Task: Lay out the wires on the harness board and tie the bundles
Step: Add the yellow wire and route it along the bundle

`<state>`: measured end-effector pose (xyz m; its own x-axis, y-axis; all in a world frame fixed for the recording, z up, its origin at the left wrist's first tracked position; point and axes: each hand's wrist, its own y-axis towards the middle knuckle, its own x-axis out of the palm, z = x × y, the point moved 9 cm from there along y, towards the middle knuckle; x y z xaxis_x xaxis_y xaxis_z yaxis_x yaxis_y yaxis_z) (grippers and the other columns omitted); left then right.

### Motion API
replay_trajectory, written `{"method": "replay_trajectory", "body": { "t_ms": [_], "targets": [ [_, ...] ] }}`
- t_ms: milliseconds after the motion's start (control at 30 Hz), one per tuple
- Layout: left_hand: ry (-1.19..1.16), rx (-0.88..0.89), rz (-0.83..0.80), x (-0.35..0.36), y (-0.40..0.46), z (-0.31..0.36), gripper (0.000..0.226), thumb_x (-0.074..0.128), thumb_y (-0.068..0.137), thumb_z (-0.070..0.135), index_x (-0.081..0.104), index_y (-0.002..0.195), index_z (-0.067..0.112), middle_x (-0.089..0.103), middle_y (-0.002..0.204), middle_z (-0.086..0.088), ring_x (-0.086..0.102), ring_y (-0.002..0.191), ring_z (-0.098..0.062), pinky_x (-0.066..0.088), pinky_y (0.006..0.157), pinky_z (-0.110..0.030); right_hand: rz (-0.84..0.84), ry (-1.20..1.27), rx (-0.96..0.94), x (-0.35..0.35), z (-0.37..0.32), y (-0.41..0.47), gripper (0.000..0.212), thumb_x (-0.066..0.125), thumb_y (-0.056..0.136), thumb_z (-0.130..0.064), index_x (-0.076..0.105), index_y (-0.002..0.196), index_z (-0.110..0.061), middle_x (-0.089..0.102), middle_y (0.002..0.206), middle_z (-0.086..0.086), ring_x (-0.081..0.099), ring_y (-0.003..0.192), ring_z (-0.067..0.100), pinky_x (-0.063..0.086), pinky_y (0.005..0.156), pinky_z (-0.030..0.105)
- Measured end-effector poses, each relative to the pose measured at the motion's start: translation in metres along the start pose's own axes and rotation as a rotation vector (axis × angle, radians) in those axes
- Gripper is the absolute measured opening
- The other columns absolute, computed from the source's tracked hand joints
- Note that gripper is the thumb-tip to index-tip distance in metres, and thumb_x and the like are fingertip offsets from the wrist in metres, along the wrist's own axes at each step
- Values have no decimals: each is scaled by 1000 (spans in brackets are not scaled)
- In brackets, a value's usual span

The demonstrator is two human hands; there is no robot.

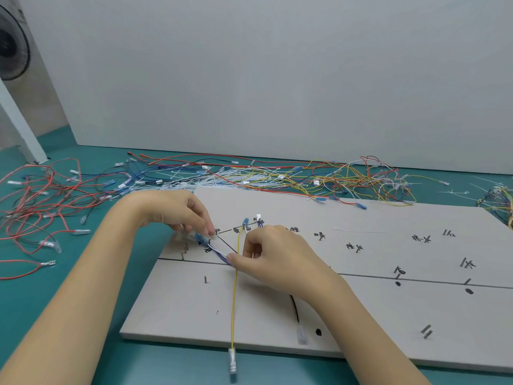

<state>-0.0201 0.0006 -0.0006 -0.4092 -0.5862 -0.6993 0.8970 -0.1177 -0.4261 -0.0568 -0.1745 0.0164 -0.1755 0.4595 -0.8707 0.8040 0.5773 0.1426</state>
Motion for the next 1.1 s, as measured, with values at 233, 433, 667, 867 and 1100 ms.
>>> {"method": "replay_trajectory", "body": {
  "t_ms": [233,433,667,867,1100],
  "targets": [
    [19,-24,-20,3,0,-1,13,78,79,19,79,82,31,74,81,8,56,66,-1,40,61,-16,-15,2,-20,3,-4,-1,31,62,78,-50,52,62,-25,52,58,-14,50,64,1,34,56,24],
    [-15,-62,-1,2,2,-5,10,79,76,17,79,80,26,74,99,-5,55,75,-10,40,60,-17,-20,-12,-30,3,-6,-2,23,61,76,-41,57,67,-20,55,61,-10,52,66,3,37,57,25],
    [-26,-127,11,4,7,-11,12,75,81,8,75,76,19,70,72,3,59,70,-13,44,62,-20,-46,1,-28,3,-7,-2,16,61,75,-34,57,67,-20,54,59,-11,50,64,2,38,58,25],
    [-3,-148,54,3,12,-12,13,79,78,12,73,70,21,67,69,2,59,66,-12,45,59,-20,-44,8,-20,2,-5,-2,16,60,74,-33,57,67,-19,55,59,-10,52,67,5,39,57,25],
    [14,-133,37,6,10,-7,9,77,78,11,74,79,19,65,72,0,58,64,-12,47,63,-23,-39,-2,-35,3,-7,-2,16,61,75,-31,56,66,-19,55,60,-10,54,68,8,40,58,25]
  ]
}}
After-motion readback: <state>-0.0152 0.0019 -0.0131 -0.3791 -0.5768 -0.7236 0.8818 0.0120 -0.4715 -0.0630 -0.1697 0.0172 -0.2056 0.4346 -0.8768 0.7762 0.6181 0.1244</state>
